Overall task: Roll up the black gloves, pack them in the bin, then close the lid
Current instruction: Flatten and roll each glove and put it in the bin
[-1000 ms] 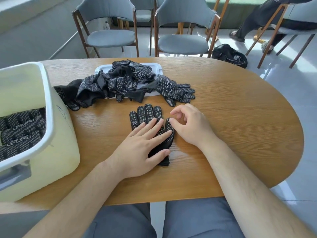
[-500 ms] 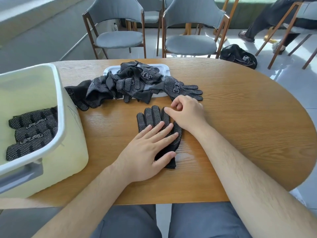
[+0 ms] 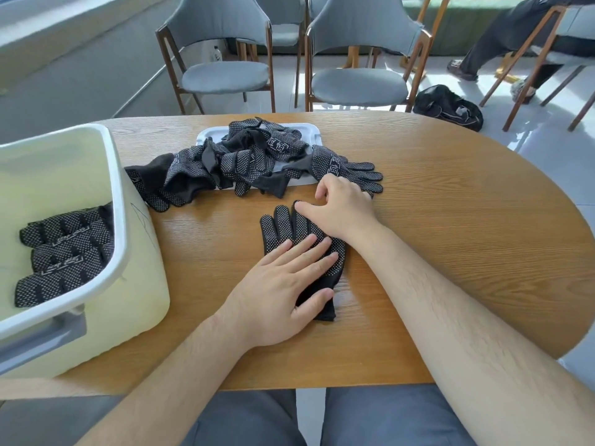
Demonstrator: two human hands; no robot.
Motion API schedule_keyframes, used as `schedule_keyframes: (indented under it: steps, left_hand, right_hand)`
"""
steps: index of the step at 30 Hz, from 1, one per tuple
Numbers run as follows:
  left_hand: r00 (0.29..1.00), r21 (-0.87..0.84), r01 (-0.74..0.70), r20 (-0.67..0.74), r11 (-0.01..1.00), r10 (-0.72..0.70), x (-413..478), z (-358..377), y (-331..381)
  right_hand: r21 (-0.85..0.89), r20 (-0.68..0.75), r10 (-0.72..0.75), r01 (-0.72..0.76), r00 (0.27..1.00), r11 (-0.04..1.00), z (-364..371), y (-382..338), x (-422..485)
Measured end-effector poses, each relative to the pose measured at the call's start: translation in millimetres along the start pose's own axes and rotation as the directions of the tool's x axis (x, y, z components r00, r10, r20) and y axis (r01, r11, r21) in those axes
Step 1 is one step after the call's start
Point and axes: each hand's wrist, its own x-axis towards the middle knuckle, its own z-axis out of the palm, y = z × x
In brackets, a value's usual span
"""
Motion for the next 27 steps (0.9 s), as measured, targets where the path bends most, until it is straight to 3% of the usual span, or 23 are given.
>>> schedule_keyframes:
  steps: [4,7,10,13,16,20,24,27]
  left_hand:
    - [1.000,-0.012,-0.012,-0.007,1.000,0.012,0.2,0.8,-0.8]
    - [1.000,-0.019,-0.008,-0.005,1.000,0.008,0.0,0.0,-0.4]
    - [1.000,-0.025,-0.010,-0.009,1.000,0.009,0.5,0.5,-0.7]
    - [0.999,-0.065,-0.021,-0.032,0.998,0.019,-0.5,0.4,-1.3]
    - [0.981,-0.186,-0.014,-0.192,0.982,-0.022,-3.3,-1.6,-1.2]
    - [0.889,-0.174,-0.015,-0.453,0.985,-0.067,-12.3,2.7,-6.8]
    - [0.899,-0.141,-0.055,-0.439,0.989,-0.013,-25.4,1.8,-9.0]
    - [0.948,-0.163,-0.054,-0.317,0.985,0.000,-39.6,-2.7,-10.3]
  right_hand:
    - [-0.146,0.123,0.076,-0.057,0.989,0.988,-1.9,-21.4,6.5]
    - [-0.210,0.111,0.085,-0.061,0.990,0.976,1.7,-27.1,8.4]
    - [-0.113,0.046,0.036,-0.031,0.998,0.993,2.7,-19.3,5.3]
    - [0.156,-0.121,-0.090,0.108,0.989,0.982,5.5,1.8,-9.8]
    - [0.312,-0.307,-0.121,0.220,0.944,0.924,3.8,26.2,-34.2]
    - [0.198,-0.371,-0.281,0.371,0.885,0.907,-5.0,40.1,-75.2]
    - [0.114,-0.285,-0.526,0.574,0.801,0.811,-3.3,39.7,-114.8]
    - [0.086,-0.151,-0.601,0.616,0.785,0.783,2.8,45.5,-131.1]
